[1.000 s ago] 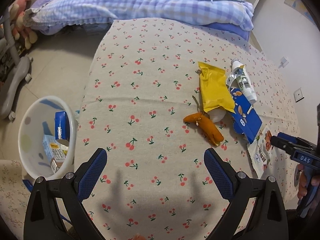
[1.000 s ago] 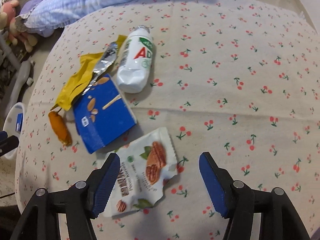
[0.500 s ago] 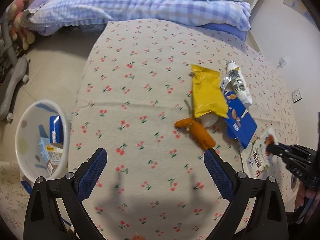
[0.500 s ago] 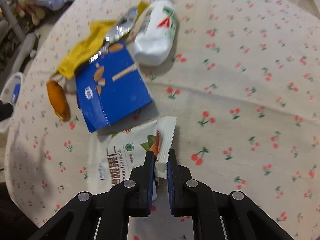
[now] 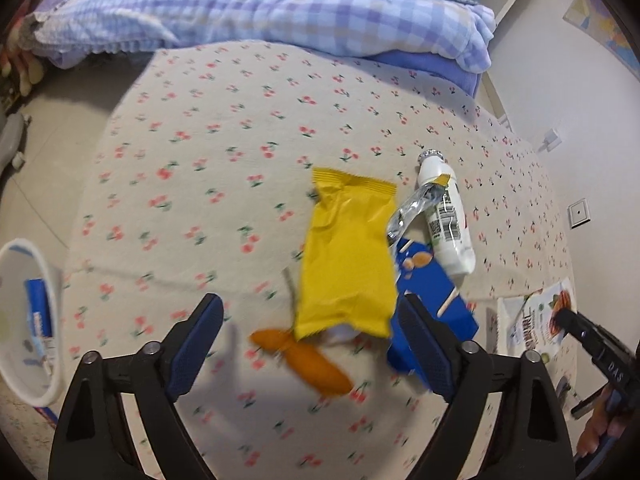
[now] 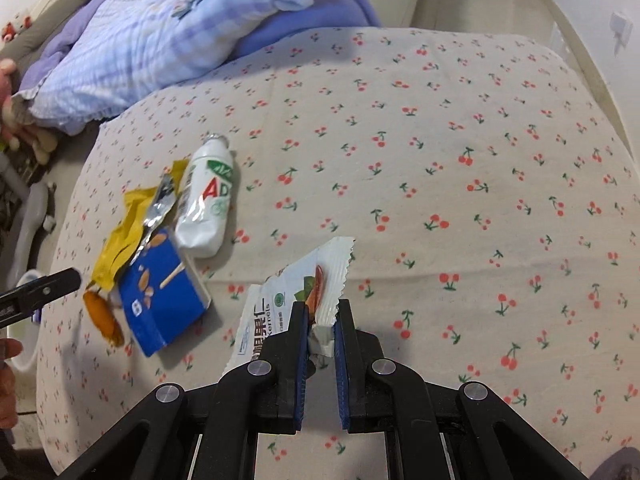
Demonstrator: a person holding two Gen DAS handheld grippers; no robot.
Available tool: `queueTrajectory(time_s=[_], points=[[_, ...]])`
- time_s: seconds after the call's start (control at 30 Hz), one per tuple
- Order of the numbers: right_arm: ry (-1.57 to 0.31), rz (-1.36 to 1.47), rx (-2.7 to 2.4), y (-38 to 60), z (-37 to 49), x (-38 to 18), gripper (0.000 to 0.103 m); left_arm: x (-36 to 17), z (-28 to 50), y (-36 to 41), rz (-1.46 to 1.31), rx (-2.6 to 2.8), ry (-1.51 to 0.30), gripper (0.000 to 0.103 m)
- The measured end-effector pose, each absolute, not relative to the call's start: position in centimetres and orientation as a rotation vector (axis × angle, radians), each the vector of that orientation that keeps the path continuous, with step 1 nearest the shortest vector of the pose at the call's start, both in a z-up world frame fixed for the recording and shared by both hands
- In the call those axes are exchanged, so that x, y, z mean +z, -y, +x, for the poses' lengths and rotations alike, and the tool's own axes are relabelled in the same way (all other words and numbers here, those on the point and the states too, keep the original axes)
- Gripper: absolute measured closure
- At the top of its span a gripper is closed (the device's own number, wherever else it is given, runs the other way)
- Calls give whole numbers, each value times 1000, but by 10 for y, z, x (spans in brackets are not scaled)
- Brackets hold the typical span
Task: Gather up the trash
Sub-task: 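Grasp the yellow snack wrapper with the left tool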
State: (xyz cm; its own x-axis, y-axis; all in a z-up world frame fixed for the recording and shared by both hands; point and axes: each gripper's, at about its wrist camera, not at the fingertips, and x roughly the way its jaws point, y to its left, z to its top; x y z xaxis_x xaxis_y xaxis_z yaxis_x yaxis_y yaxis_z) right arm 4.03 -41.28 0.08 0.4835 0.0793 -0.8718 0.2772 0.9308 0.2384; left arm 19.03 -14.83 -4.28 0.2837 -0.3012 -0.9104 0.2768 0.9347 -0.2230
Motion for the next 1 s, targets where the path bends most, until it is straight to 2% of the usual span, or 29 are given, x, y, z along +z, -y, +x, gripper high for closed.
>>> queueTrajectory(time_s=[0.2, 0.4, 0.43, 0.57, 0.6, 1.0], points=[[-1081, 371, -106, 411, 57, -3, 93, -57, 205, 171, -23, -398, -1241, 19], [-1087, 386, -113, 417, 66, -6, 93, -69, 215, 179, -37, -395, -1266, 29], [-1089, 390, -113, 419, 67, -7, 93, -70, 216, 179, -39, -392, -1261, 32], [-1095, 410, -117, 424, 70, -9, 93, -69, 217, 184, -14, -385, -1252, 52], [-1096, 413, -120, 424, 70, -10, 93, -68, 217, 184, -17, -392, -1249, 54], [-1054, 447, -123, 420, 70, 6, 93, -42, 207, 156, -77, -386, -1169, 64]])
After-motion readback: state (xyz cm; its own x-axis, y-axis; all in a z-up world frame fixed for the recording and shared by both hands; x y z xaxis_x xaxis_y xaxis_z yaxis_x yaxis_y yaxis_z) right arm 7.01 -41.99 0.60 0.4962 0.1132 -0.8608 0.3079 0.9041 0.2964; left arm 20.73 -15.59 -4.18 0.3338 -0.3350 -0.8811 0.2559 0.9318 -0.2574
